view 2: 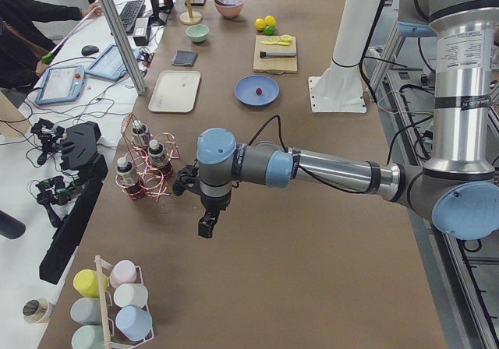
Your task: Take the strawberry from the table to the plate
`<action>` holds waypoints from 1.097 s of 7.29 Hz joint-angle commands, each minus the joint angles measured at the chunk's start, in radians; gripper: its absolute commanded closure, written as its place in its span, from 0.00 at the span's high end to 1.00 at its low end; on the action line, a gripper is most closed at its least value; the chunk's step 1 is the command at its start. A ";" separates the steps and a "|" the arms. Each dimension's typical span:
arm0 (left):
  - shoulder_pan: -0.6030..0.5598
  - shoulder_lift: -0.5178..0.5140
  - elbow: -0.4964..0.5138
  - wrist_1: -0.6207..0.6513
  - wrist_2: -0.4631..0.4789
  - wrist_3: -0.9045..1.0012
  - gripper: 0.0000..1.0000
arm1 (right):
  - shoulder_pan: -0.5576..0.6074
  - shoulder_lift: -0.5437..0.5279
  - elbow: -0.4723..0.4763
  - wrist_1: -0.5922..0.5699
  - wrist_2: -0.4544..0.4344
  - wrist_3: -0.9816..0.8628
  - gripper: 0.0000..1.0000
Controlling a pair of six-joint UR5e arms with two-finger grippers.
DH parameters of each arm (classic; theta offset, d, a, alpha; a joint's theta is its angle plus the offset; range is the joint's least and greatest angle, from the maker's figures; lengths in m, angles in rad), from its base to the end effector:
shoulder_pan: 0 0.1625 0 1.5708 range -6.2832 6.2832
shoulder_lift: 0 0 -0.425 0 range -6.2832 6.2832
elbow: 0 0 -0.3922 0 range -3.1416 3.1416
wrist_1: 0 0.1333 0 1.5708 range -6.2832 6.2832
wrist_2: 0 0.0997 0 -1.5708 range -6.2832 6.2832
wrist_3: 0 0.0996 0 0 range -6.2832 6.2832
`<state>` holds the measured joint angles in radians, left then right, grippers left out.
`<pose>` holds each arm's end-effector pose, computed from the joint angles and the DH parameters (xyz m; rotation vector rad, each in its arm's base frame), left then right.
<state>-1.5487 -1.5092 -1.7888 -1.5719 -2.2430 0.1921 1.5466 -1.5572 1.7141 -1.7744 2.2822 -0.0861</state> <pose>-0.0608 -0.4734 0.5869 0.2085 0.6573 0.2586 0.0564 -0.4907 0.6062 -0.0227 -0.7126 -0.0890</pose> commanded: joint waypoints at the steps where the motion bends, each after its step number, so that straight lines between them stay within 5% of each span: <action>1: 0.007 -0.008 0.006 0.000 -0.001 -0.003 0.98 | 0.058 -0.024 -0.024 0.001 0.036 -0.024 1.00; 8: 0.009 0.003 0.016 -0.002 -0.001 0.006 0.98 | 0.086 -0.029 -0.025 0.001 0.039 -0.015 1.00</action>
<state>-1.5402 -1.5124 -1.7749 -1.5738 -2.2442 0.1955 1.6313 -1.5862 1.6882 -1.7727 2.3208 -0.1066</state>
